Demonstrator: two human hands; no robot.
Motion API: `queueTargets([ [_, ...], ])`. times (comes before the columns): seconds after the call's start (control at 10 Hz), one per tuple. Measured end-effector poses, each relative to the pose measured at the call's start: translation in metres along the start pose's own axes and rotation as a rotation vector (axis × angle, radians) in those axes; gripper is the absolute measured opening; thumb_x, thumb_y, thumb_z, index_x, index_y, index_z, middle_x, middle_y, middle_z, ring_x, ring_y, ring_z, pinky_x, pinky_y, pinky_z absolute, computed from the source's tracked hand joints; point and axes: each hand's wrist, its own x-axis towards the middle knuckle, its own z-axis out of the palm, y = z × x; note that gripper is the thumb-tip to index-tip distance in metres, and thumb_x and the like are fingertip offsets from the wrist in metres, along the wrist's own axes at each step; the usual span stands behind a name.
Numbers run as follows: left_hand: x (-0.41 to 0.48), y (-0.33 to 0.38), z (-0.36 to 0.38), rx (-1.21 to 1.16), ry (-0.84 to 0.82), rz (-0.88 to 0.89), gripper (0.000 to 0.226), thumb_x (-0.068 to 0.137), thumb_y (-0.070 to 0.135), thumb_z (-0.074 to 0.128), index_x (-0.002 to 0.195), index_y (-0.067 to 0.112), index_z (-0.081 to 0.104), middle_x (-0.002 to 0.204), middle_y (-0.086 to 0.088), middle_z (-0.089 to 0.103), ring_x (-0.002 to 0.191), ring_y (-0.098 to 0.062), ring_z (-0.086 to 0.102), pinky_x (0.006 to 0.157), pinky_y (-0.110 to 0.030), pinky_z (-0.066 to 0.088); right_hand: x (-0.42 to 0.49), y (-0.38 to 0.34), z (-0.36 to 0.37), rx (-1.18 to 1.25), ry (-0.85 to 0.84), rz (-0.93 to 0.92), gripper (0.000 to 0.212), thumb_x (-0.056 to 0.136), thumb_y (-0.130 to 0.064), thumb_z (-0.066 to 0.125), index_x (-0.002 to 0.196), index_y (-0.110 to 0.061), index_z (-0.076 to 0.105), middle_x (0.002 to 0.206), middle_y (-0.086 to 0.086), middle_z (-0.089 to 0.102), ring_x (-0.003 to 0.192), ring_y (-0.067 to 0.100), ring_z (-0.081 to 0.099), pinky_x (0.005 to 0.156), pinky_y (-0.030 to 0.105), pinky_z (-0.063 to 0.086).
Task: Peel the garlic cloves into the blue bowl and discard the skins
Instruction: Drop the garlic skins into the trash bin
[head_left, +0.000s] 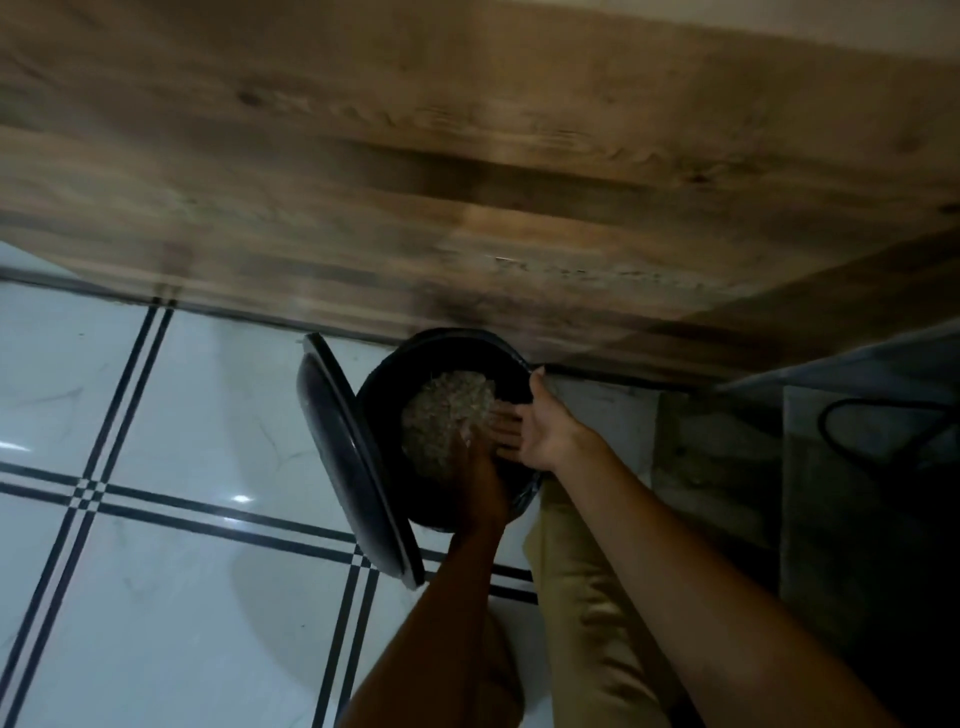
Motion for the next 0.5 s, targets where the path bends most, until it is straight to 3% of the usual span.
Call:
queueTargets([
  [0.1, 0.0, 0.004, -0.006, 0.11, -0.004, 0.043, 0.056, 0.093, -0.002, 0.046, 0.145, 0.002, 0.029, 0.152, -0.014, 0.029, 0.139, -0.027, 0.029, 0.113, -0.03, 0.021, -0.02, 0.0, 0.004, -0.056, -0.037, -0.032, 0.075, 0.09, -0.066, 0.024, 0.125, -0.006, 0.052, 0.126, 0.01, 0.055, 0.12, 0.026, 0.049, 0.086, 0.034, 0.042],
  [0.2, -0.018, 0.032, -0.033, 0.083, -0.041, -0.05, 0.043, 0.095, 0.005, 0.045, 0.138, 0.007, 0.041, 0.142, -0.012, 0.046, 0.128, -0.025, 0.045, 0.103, -0.028, 0.036, -0.062, 0.006, 0.01, -0.117, -0.039, -0.074, 0.067, 0.092, -0.061, 0.028, 0.125, -0.008, 0.053, 0.131, 0.007, 0.052, 0.125, 0.025, 0.045, 0.093, 0.035, 0.037],
  [0.3, -0.054, 0.093, -0.073, 0.081, -0.096, 0.071, 0.038, 0.095, 0.005, 0.046, 0.132, 0.006, 0.048, 0.132, -0.009, 0.053, 0.12, -0.026, 0.051, 0.099, -0.03, 0.039, -0.136, 0.017, 0.006, -0.155, 0.1, -0.322, 0.05, 0.096, -0.049, 0.036, 0.125, -0.012, 0.054, 0.134, 0.004, 0.052, 0.125, 0.023, 0.045, 0.1, 0.036, 0.031],
  [0.4, -0.106, 0.171, -0.102, 0.043, -0.132, 0.233, 0.031, 0.094, 0.001, 0.048, 0.123, 0.006, 0.059, 0.117, -0.015, 0.063, 0.108, -0.029, 0.059, 0.087, -0.025, 0.043, -0.232, 0.029, -0.011, -0.015, 0.272, -0.502, 0.041, 0.097, -0.031, 0.045, 0.132, -0.01, 0.05, 0.131, 0.005, 0.055, 0.122, 0.022, 0.048, 0.09, 0.027, 0.032],
  [0.5, -0.166, 0.247, -0.11, 0.126, -0.148, 0.457, 0.023, 0.093, 0.005, 0.054, 0.112, 0.007, 0.066, 0.109, -0.008, 0.069, 0.101, -0.02, 0.063, 0.082, -0.014, 0.041, -0.34, 0.045, -0.036, 0.13, 0.346, -0.658, 0.034, 0.097, -0.019, 0.047, 0.126, -0.005, 0.055, 0.125, 0.008, 0.06, 0.11, 0.02, 0.056, 0.074, 0.016, 0.04],
])
